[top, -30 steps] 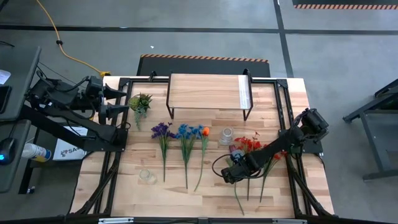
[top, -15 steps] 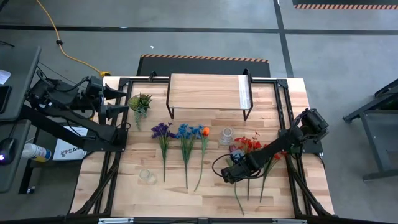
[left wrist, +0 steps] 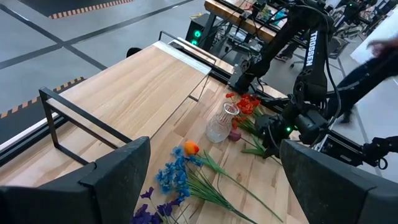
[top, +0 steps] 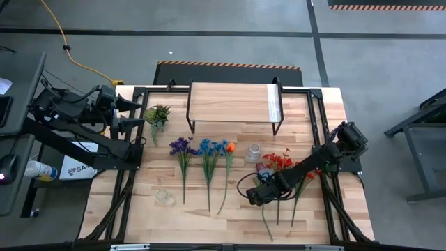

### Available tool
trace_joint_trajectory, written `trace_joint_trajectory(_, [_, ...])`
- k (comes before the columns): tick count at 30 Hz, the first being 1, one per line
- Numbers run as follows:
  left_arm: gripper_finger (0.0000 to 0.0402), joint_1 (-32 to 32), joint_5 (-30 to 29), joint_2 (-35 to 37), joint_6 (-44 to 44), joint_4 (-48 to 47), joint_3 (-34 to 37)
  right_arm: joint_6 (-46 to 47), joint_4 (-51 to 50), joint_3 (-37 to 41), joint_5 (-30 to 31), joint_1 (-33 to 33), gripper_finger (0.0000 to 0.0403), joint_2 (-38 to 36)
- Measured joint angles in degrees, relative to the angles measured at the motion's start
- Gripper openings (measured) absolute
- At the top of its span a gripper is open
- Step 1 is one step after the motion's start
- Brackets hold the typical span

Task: Pick and place flowers into a vace then onto a shelf
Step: Put the red flower into the bottom transparent vase

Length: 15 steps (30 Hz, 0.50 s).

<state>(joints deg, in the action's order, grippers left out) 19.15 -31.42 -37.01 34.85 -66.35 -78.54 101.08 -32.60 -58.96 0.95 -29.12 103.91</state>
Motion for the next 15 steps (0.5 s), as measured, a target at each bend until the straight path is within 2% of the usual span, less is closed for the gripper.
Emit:
trace_joint_trajectory(10, [0.039, 0.0, 0.0, 0.0, 0.0, -0.1, 0.0, 1.2, 1.6, 0.0, -1.4, 0.0, 0.0012, 0.1])
trace_joint_trajectory(15, [0.039, 0.0, 0.0, 0.0, 0.0, -0.3, 0.0, 1.2, 0.7, -1.1, -2.3, 0.0, 0.0019, 0.2])
